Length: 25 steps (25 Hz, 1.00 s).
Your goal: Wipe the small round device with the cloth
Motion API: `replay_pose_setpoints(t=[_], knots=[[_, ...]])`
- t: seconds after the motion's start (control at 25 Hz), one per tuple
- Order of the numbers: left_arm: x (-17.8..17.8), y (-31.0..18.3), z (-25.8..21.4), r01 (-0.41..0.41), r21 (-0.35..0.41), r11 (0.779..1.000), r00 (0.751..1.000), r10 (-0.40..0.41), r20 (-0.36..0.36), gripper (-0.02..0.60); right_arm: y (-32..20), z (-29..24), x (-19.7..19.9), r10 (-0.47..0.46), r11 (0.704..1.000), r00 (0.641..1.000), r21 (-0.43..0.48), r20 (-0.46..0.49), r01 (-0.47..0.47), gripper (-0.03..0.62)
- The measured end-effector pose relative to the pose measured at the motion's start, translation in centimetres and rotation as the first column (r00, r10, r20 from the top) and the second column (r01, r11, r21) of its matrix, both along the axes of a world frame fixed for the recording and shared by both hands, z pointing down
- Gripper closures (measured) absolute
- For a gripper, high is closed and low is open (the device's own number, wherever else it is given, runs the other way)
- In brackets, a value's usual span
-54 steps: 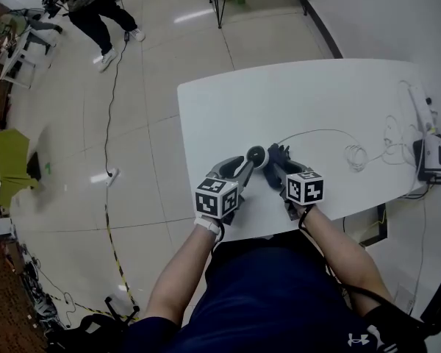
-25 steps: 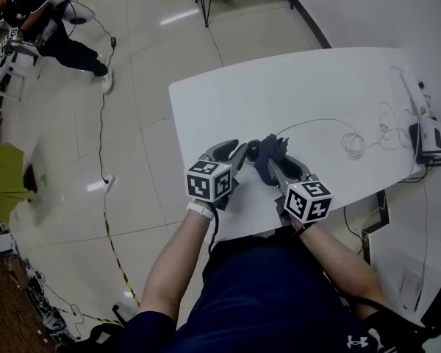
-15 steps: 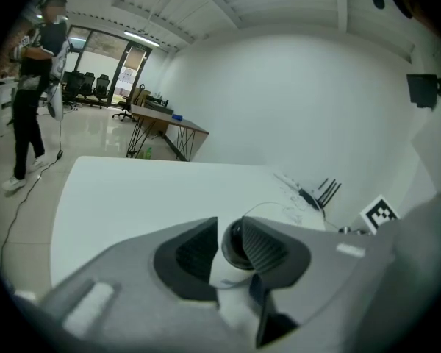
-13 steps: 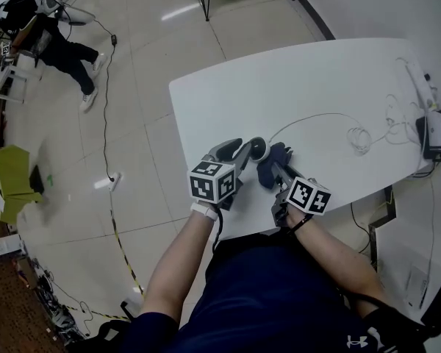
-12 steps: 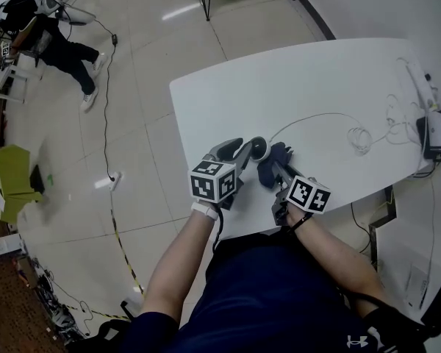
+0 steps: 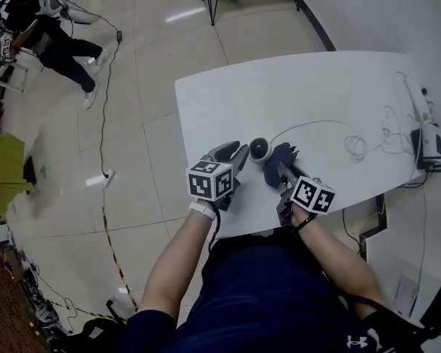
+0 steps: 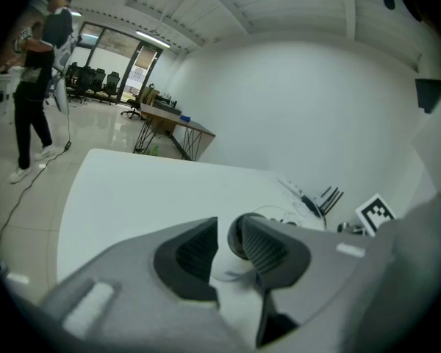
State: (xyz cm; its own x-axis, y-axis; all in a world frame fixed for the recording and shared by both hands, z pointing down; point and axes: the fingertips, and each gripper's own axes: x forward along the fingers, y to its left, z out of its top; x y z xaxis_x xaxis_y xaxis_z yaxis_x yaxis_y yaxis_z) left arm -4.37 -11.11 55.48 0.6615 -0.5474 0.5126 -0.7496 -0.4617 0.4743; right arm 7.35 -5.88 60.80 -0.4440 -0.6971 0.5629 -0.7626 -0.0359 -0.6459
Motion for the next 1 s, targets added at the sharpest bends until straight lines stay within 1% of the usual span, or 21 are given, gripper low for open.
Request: replay_pose_setpoints(t=[0.08, 0.12, 0.16, 0.2, 0.24, 0.32, 0.44, 0.52, 0.6, 0.64, 0.68, 0.76, 0.84, 0.88, 0.92, 1.0], knots=[[-0.8, 0.3, 0.1, 0.035, -0.005, 0.999, 0.999, -0.035, -0.019, 0.477, -0.6, -2.6, 0.8, -0.036, 0.997, 0.996, 0.071, -0.080, 0.042, 0.491], [-1.3, 0.5, 0.2, 0.055, -0.008, 0.998, 0.998, -0.055, -0.027, 0.477, -1.0, -4.0, 0.9, -0.063, 0.991, 0.989, 0.109, -0.132, 0.078, 0.491], [-1.9, 0.8, 0.3, 0.074, -0.012, 0.997, 0.997, -0.075, -0.031, 0.477, -1.4, -5.2, 0.9, -0.094, 0.982, 0.977, 0.144, -0.193, 0.123, 0.491], [-2.5, 1.1, 0.5, 0.092, -0.017, 0.996, 0.995, -0.092, -0.031, 0.477, -1.9, -6.3, 0.7, -0.128, 0.969, 0.957, 0.171, -0.261, 0.177, 0.491], [-3.1, 1.4, 0.6, 0.106, -0.023, 0.994, 0.994, -0.106, -0.028, 0.478, -2.4, -7.1, 0.4, -0.165, 0.953, 0.928, 0.188, -0.335, 0.237, 0.491], [-3.8, 2.0, 0.9, 0.121, -0.027, 0.992, 0.992, -0.122, -0.016, 0.479, -3.3, -7.7, -0.4, -0.241, 0.913, 0.845, 0.184, -0.477, 0.364, 0.491], [-3.7, 2.7, 0.7, 0.107, -0.010, 0.994, 0.994, -0.107, 0.004, 0.478, -4.4, -8.0, -1.8, -0.326, 0.847, 0.698, 0.132, -0.638, 0.515, 0.493], [-3.1, 3.1, 0.1, 0.076, 0.015, 0.997, 0.997, -0.077, 0.015, 0.477, -4.8, -8.6, -2.8, -0.349, 0.798, 0.580, 0.091, -0.736, 0.596, 0.493], [-2.6, 3.5, -0.6, 0.047, 0.041, 0.998, 0.999, -0.048, 0.025, 0.477, -4.9, -9.3, -3.6, -0.352, 0.744, 0.445, 0.042, -0.823, 0.667, 0.493], [-2.5, 3.6, -0.8, 0.041, 0.050, 0.998, 0.999, -0.042, 0.025, 0.477, -4.8, -9.6, -4.0, -0.349, 0.720, 0.389, 0.021, -0.853, 0.694, 0.493], [-2.5, 3.7, -1.1, 0.042, 0.056, 0.998, 0.999, -0.043, 0.022, 0.477, -4.7, -9.9, -4.6, -0.347, 0.698, 0.344, 0.005, -0.872, 0.716, 0.493], [-3.1, 3.9, -1.4, 0.063, 0.056, 0.996, 0.998, -0.063, 0.003, 0.477, -4.0, -10.3, -6.2, -0.359, 0.650, 0.281, -0.023, -0.890, 0.759, 0.493], [-3.9, 4.0, -1.4, 0.094, 0.042, 0.995, 0.995, -0.094, -0.018, 0.477, -3.1, -10.3, -7.6, -0.388, 0.599, 0.227, -0.057, -0.894, 0.799, 0.494], [-4.3, 4.0, -1.3, 0.109, 0.034, 0.993, 0.994, -0.108, -0.025, 0.477, -2.7, -10.1, -8.2, -0.400, 0.579, 0.202, -0.076, -0.894, 0.812, 0.494], [-4.7, 4.0, -1.2, 0.121, 0.027, 0.992, 0.992, -0.120, -0.028, 0.479, -2.3, -10.0, -8.6, -0.409, 0.563, 0.180, -0.092, -0.894, 0.821, 0.494], [-5.3, 4.2, -0.8, 0.141, 0.017, 0.990, 0.990, -0.140, -0.028, 0.479, -1.8, -9.5, -9.1, -0.413, 0.544, 0.148, -0.114, -0.898, 0.831, 0.494]])
